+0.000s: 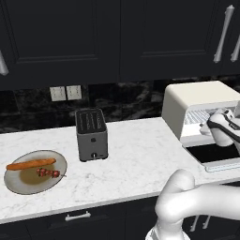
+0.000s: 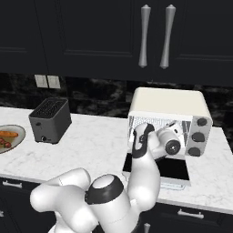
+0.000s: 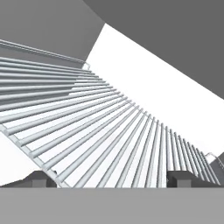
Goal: Pick up the kebab skewer and baguette bread, and place them inside the toaster oven. Close the toaster oven door and start by setting the timer.
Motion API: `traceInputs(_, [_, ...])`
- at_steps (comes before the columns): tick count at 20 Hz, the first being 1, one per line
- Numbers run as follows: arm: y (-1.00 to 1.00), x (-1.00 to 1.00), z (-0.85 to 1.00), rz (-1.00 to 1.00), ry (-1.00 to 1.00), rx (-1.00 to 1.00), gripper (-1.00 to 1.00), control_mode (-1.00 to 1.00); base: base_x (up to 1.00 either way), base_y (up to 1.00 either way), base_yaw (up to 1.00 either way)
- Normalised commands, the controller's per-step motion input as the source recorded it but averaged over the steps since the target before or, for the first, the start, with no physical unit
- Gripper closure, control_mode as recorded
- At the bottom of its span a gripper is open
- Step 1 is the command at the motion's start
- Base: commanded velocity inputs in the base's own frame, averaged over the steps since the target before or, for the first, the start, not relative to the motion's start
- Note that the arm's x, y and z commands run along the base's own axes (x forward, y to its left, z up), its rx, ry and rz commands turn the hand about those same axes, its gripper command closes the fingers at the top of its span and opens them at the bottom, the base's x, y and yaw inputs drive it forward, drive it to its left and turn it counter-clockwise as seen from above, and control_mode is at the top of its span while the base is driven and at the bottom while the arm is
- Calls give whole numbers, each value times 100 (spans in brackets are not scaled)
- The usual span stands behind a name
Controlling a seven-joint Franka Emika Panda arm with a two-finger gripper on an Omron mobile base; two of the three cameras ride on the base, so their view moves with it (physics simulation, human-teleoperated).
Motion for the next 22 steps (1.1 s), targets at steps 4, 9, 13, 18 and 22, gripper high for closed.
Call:
traceInputs(4, [0,17,-16,0,0,-2,-100,-100,0,0,0])
traceInputs(9, [0,31,0,0,0,0,100,-100,0,0,0])
traceInputs(13, [-4,14,0,0,0,0,100,-100,0,0,0])
traceInputs(18, [-11,-2,0,0,0,1,100,-100,0,0,0])
traceInputs(22, [-12,-51,0,0,3,1,100,-100,0,0,0])
